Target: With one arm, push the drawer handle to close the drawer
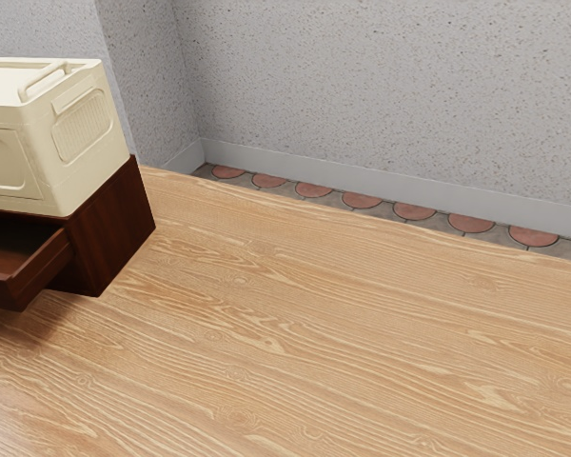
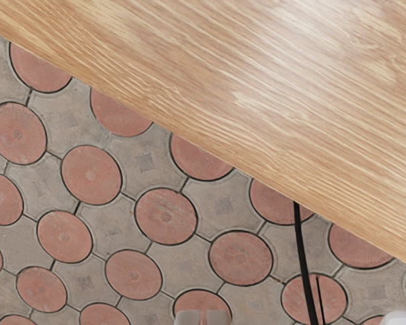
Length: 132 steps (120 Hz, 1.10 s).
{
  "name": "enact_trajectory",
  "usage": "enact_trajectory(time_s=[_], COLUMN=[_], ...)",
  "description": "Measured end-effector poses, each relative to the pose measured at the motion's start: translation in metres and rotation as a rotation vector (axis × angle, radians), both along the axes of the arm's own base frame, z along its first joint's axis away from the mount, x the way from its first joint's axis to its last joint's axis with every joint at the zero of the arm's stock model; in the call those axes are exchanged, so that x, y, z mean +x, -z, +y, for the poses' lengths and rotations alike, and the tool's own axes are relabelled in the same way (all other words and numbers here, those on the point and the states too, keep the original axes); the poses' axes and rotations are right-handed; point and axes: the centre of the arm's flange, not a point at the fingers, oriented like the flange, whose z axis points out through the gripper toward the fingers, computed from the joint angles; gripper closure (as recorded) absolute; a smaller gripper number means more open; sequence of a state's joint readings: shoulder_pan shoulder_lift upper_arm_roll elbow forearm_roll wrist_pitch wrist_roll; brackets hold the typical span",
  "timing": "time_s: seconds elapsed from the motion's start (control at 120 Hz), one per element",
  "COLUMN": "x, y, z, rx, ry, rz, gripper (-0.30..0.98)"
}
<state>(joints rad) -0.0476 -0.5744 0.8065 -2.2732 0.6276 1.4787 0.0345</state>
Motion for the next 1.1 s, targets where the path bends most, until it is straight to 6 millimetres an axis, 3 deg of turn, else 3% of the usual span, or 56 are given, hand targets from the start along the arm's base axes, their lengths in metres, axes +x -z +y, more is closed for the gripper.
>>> enact_trajectory(time_s=[0.317,0.433,0.85,1.1], x=[0.027,0.034,0.069,0.089], y=[0.011,0.025,0.036,0.055], z=[0.014,0.021,0.023,0.028], rx=[0.061,0.047,0.112,0.110], ry=[0.083,0.096,0.181,0.200], rz=[-0.084,-0.112,-0.177,-0.218], gripper=[0.79,0.79,0.79,0.79])
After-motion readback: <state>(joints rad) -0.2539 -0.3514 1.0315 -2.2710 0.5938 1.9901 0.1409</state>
